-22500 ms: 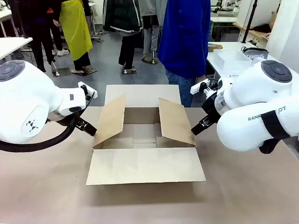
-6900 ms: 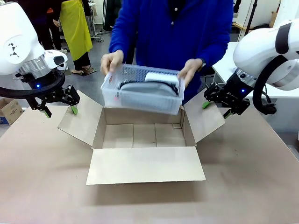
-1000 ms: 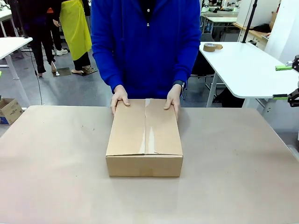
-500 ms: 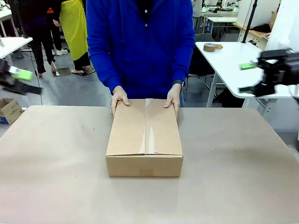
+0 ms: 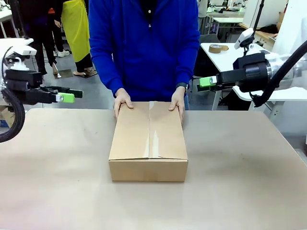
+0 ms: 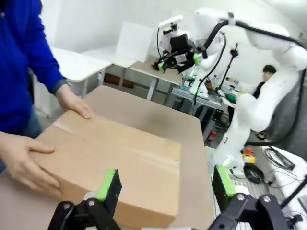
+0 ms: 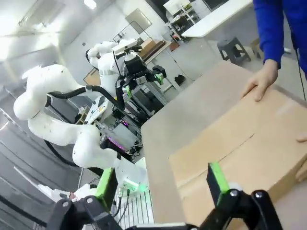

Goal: Pack the gift set into the box.
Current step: Press and hold the closed box until the human finishes sealing it.

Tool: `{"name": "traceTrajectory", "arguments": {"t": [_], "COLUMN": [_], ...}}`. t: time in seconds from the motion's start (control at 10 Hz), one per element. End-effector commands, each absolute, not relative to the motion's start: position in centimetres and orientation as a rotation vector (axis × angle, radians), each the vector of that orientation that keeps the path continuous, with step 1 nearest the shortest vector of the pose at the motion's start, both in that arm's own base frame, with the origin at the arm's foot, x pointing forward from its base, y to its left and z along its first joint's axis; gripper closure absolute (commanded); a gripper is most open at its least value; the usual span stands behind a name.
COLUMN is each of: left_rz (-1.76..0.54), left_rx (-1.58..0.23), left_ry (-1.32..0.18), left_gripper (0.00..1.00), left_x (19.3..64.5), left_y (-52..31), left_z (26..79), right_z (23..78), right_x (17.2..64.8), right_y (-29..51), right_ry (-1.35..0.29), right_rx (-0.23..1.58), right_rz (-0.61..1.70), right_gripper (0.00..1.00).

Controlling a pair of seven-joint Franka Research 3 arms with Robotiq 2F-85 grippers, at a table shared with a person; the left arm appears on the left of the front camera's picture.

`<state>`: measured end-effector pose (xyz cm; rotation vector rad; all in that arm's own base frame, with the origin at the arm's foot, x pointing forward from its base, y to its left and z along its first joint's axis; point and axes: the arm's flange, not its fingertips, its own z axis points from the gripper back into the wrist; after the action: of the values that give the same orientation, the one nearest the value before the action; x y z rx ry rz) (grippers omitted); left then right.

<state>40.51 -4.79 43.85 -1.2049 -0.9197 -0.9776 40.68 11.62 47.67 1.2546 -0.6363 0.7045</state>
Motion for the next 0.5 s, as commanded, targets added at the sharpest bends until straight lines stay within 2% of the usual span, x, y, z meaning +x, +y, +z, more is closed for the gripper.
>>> {"name": "traceTrajectory", "arguments": {"t": [0.0, 0.1, 0.2, 0.3, 0.4], "left_rz": [-1.002, -1.002, -0.985, -1.055, -1.084], "left_rx": [-1.255, -1.255, -1.221, -1.247, -1.223], "left_ry": [-0.808, -0.808, -0.888, -0.879, -0.911], "left_gripper": [0.0, 0.0, 0.0, 0.0, 0.0], "left_x": [40.0, 40.0, 40.4, 40.9, 41.4], "left_y": [-5.2, -5.2, -5.1, -7.4, -8.3], "left_z": [45.7, 45.7, 44.2, 42.1, 40.9], "right_z": [49.5, 47.7, 46.2, 43.0, 40.2], "right_x": [40.7, 40.7, 41.0, 41.7, 42.2], "right_y": [11.8, 11.6, 15.4, 17.2, 18.0], "right_ry": [-0.567, -0.636, -0.836, -0.934, -0.972], "right_rx": [1.324, 1.255, 1.026, 0.935, 0.904], "right_rz": [0.581, 0.704, 1.132, 1.258, 1.28], "right_gripper": [0.0, 0.0, 0.0, 0.0, 0.0]}}
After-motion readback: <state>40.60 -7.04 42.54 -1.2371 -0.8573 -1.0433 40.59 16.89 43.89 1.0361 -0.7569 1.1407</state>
